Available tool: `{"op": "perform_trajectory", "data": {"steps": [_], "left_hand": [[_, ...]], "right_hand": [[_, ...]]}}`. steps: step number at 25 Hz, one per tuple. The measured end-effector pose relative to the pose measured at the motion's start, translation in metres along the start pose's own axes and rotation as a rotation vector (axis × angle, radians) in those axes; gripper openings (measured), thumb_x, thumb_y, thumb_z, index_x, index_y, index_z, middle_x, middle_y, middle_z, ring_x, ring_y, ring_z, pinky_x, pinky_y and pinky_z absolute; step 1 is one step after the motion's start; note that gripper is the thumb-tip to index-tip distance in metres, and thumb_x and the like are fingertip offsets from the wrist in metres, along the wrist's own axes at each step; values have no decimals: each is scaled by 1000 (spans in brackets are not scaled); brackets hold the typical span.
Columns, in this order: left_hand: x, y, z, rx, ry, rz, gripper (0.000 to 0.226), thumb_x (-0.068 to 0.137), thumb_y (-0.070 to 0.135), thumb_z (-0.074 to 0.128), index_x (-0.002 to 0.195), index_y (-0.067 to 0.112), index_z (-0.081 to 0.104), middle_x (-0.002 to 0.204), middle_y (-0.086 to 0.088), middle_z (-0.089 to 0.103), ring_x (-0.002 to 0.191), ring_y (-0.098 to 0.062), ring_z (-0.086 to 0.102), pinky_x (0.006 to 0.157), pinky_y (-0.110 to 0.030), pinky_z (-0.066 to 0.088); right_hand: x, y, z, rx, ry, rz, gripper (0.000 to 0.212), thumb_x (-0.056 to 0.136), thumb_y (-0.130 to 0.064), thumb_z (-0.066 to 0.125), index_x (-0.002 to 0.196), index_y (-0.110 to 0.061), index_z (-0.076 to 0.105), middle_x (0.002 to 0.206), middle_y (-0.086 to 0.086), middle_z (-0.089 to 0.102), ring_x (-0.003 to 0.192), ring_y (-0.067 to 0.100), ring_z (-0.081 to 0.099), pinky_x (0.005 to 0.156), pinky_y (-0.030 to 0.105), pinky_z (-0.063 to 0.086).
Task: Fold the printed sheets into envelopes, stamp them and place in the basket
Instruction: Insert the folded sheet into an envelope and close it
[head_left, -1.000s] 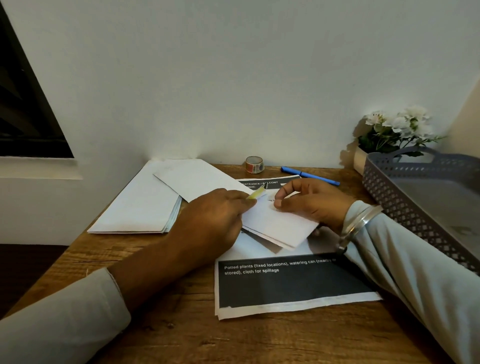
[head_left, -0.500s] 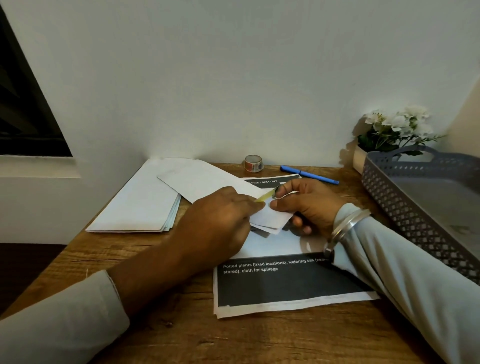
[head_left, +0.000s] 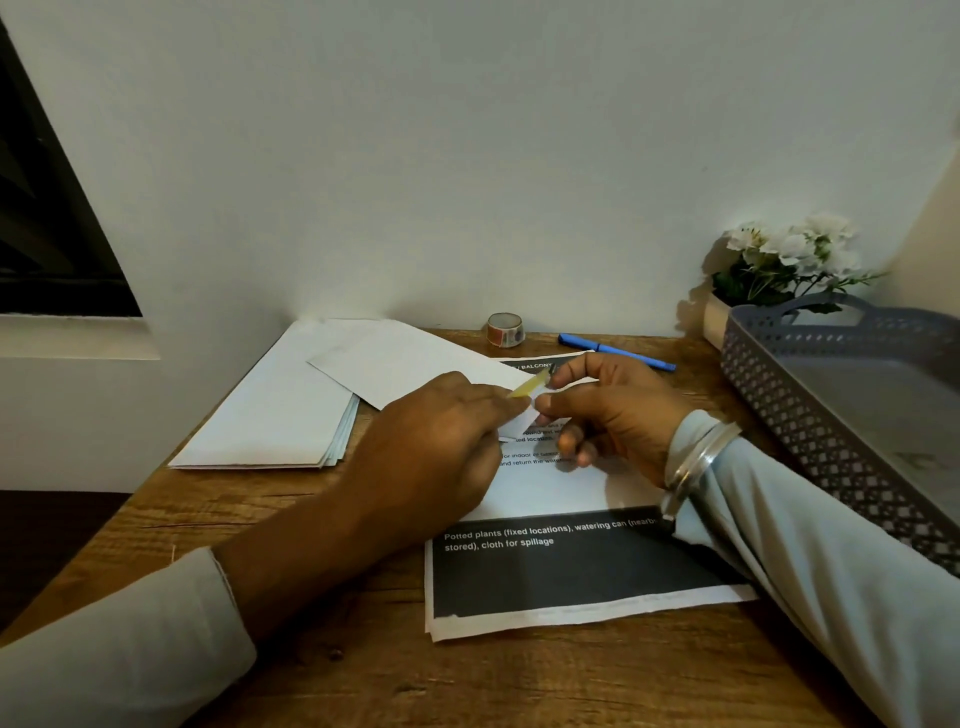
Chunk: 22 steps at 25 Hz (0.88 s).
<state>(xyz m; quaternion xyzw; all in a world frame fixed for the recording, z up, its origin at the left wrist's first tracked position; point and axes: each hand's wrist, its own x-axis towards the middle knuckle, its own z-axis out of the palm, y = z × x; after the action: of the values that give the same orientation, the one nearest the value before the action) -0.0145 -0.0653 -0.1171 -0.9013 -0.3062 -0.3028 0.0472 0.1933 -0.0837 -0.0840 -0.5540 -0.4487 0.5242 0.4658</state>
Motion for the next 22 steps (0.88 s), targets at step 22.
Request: {"op": "perform_trajectory", "data": {"steps": [22], "left_hand": [[-2,-3,6,-134,48,23,45,88,16,58,133,15,63,125,-4,69,110,-19,63,90,-31,52]], "right_hand": [[2,3,4,58,-88,44,34,90,3,66,120,-11,60,92,22,75,64,29,71,70,45,61]]}}
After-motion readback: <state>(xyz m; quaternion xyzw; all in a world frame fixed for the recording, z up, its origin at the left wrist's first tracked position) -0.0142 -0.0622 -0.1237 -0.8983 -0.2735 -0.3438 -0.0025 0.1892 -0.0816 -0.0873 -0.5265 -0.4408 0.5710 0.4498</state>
